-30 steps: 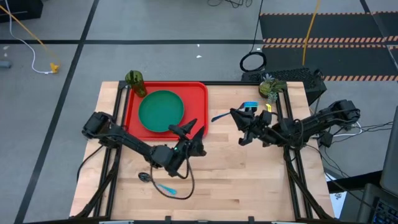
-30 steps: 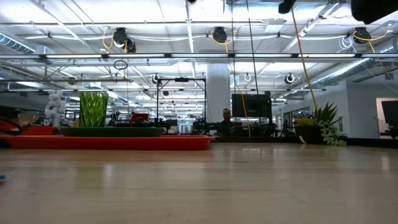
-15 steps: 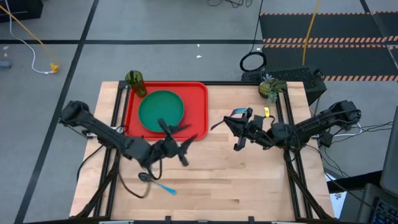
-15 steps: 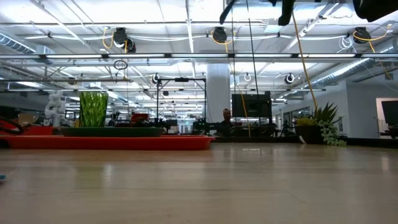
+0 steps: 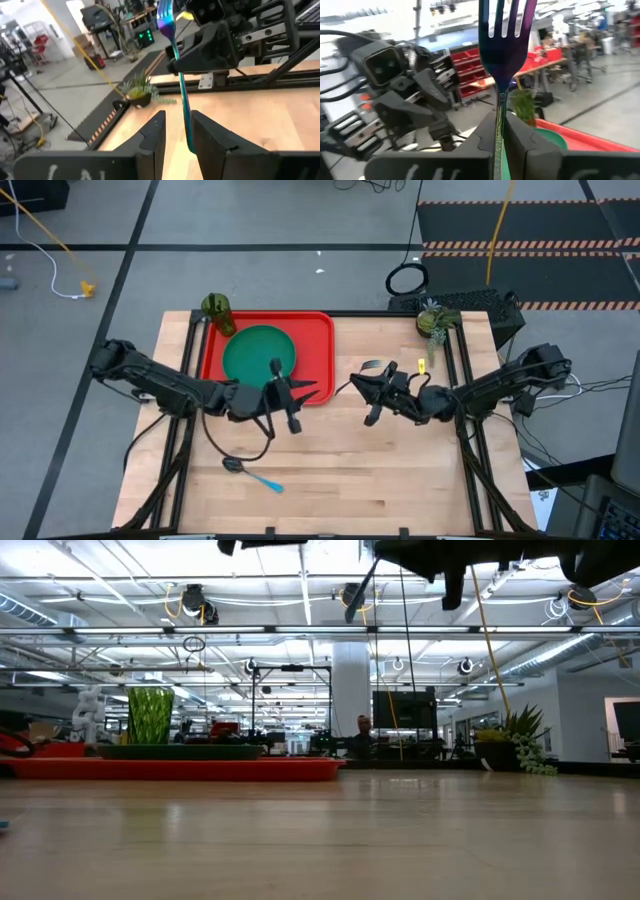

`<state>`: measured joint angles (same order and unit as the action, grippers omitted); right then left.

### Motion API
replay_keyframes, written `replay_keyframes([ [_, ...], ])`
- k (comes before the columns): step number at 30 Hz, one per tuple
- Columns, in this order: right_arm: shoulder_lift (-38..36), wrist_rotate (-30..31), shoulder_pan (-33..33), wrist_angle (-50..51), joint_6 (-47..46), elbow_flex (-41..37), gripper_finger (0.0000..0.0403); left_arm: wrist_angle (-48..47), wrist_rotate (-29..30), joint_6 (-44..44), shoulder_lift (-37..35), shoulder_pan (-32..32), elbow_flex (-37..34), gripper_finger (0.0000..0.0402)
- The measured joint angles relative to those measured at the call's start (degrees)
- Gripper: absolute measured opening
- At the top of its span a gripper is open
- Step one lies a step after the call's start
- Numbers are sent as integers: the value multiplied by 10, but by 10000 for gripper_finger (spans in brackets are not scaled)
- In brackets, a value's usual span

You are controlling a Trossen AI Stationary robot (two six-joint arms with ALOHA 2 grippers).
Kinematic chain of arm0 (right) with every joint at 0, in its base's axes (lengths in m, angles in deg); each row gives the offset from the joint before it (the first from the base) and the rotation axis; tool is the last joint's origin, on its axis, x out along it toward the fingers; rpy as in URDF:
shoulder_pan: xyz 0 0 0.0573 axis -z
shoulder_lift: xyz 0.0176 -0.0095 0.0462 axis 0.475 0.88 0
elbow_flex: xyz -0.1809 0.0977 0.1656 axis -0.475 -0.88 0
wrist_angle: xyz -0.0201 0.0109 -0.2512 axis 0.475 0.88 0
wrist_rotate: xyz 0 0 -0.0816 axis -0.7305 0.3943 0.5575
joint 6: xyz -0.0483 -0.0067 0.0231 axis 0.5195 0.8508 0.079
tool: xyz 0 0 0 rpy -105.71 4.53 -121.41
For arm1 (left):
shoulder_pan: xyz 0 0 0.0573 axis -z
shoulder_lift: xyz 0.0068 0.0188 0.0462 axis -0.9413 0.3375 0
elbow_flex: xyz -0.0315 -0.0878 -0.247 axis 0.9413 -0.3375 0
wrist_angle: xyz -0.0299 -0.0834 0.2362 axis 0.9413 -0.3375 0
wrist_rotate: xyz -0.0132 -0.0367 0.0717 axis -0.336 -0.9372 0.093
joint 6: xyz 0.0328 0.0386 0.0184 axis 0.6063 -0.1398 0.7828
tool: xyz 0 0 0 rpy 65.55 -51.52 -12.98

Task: Pick and place plate/cup/fork/spoon on tray
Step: Put the blue fork on the orange tray to the right side of the green plate

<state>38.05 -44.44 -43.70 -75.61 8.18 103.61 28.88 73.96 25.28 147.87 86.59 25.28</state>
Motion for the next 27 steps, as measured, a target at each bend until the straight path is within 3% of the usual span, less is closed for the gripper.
replay_keyframes([
  [12,76,21,5,14,7,66,7,-31,9,-72,-20,-14,-5,93],
  [19,77,20,18,71,6,101,7,-67,77,-109,-36,11,-5,93],
  [23,77,19,18,72,7,110,7,-64,60,-129,-38,18,-5,97],
  [27,77,19,18,72,4,110,7,-68,22,-152,-34,17,-5,134],
])
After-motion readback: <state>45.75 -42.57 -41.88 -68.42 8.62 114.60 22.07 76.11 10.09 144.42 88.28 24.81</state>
